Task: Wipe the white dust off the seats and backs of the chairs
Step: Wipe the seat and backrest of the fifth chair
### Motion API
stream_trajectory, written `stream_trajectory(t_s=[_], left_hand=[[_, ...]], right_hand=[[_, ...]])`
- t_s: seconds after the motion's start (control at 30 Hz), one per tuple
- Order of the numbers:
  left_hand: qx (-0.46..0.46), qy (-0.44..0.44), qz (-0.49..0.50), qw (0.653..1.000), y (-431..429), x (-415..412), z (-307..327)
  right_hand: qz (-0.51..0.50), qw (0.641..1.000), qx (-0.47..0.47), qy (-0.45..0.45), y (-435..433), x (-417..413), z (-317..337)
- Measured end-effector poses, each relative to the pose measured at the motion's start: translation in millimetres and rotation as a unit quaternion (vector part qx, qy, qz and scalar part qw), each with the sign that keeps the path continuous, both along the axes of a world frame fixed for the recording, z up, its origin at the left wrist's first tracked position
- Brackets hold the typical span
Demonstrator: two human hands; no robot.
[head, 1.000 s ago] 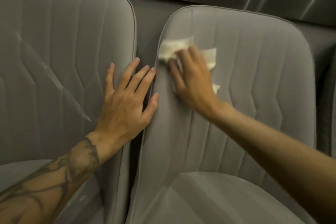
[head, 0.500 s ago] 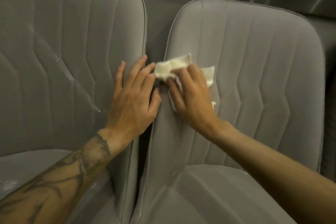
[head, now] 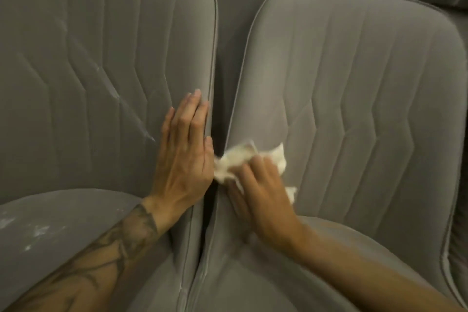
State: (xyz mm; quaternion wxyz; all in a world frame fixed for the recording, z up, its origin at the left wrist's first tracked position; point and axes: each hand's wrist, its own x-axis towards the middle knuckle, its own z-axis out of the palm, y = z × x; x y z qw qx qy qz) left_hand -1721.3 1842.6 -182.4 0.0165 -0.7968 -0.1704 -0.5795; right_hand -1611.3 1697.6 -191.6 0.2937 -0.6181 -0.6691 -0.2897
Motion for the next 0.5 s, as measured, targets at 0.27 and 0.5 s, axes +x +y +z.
stream_trajectory(t_s=[0.27,0.5], left_hand=[[-0.004,0.008,0.003,1.0,1.6,0.4,-2.7],[0.003,0.001,0.007,1.0,1.5,1.6,-3.4]], right_hand=[[-0.088,0.985,0.147,0.032,41.3,31.5,100.4],[-0.023,0.997,0.041,0.058,-1.3,7.6,-0.7]])
